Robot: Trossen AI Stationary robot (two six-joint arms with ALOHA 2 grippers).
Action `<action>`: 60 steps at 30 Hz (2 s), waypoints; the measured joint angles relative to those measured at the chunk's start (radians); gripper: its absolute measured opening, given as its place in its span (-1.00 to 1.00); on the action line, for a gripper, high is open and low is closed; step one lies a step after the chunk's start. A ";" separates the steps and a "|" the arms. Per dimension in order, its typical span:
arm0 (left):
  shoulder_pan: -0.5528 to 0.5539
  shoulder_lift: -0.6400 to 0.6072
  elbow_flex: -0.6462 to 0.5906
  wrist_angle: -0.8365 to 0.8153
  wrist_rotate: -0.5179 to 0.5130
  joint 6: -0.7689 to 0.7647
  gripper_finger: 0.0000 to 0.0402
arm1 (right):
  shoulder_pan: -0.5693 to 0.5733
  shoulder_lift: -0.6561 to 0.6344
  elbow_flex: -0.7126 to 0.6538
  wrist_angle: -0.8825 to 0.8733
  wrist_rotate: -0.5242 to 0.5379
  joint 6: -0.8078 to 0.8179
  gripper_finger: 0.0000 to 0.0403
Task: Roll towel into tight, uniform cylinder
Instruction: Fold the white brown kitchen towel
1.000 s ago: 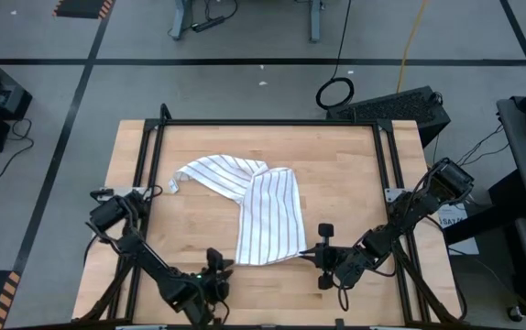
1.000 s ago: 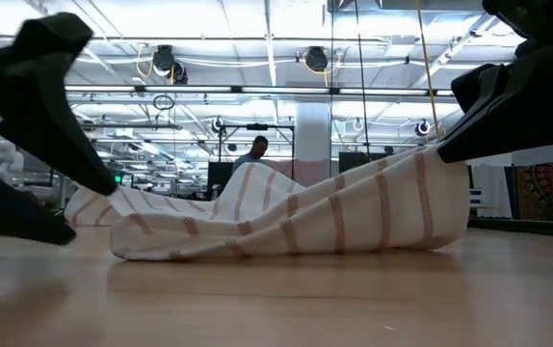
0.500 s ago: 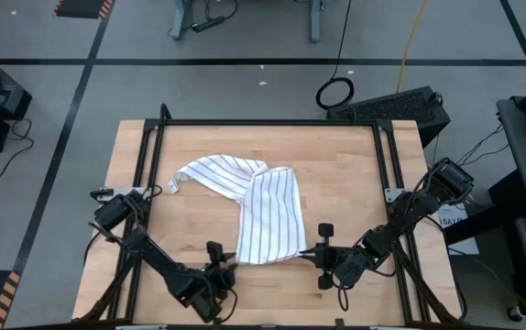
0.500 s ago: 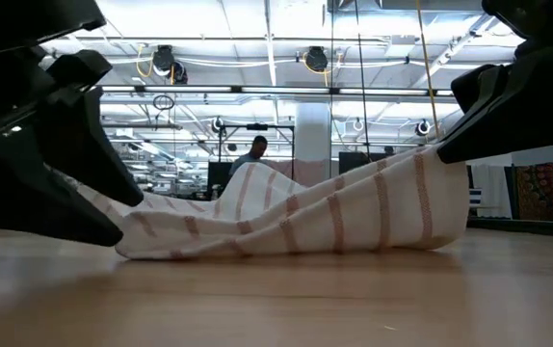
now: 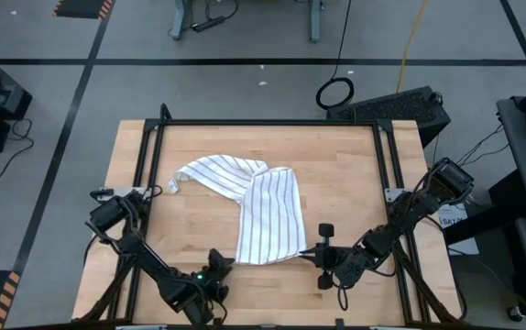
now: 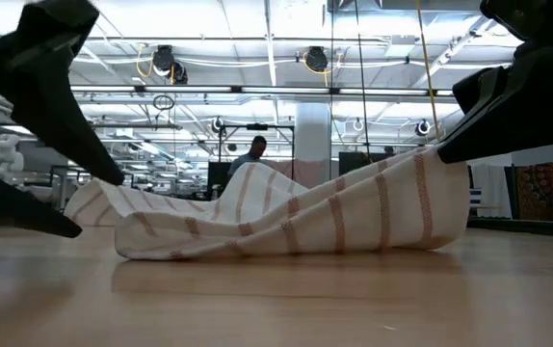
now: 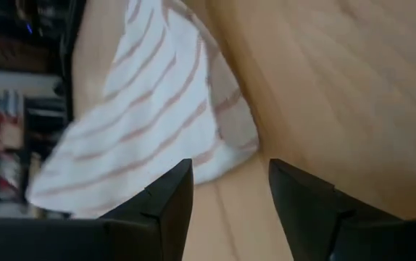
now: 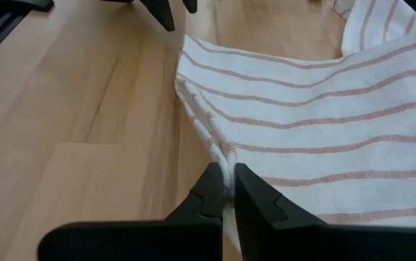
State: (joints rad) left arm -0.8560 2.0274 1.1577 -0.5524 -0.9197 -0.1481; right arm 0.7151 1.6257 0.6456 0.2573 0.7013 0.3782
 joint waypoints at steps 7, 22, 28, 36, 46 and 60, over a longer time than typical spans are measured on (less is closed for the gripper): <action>0.049 0.000 0.000 0.019 0.060 0.230 -0.07 | 0.000 0.000 0.000 0.000 0.000 -0.001 -0.98; 0.112 0.001 -0.004 0.098 0.147 0.411 -0.09 | 0.000 0.000 0.000 0.000 0.000 0.000 -0.98; 0.148 0.001 -0.003 0.125 0.209 0.442 -0.33 | 0.000 0.000 0.000 0.000 0.000 0.006 -0.98; 0.169 0.002 -0.002 0.146 0.261 0.434 -0.89 | 0.000 0.000 0.000 0.000 0.000 0.006 -0.98; 0.144 0.005 0.011 0.180 0.240 0.295 -0.88 | 0.000 0.000 0.000 0.006 -0.008 0.006 -0.98; 0.076 0.006 0.006 0.160 0.212 -0.004 -0.33 | 0.007 0.000 0.000 0.023 -0.052 0.024 -0.98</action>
State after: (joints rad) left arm -0.7801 2.0335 1.1633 -0.3920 -0.7079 -0.1524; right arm 0.7219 1.6257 0.6456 0.2798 0.6489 0.4020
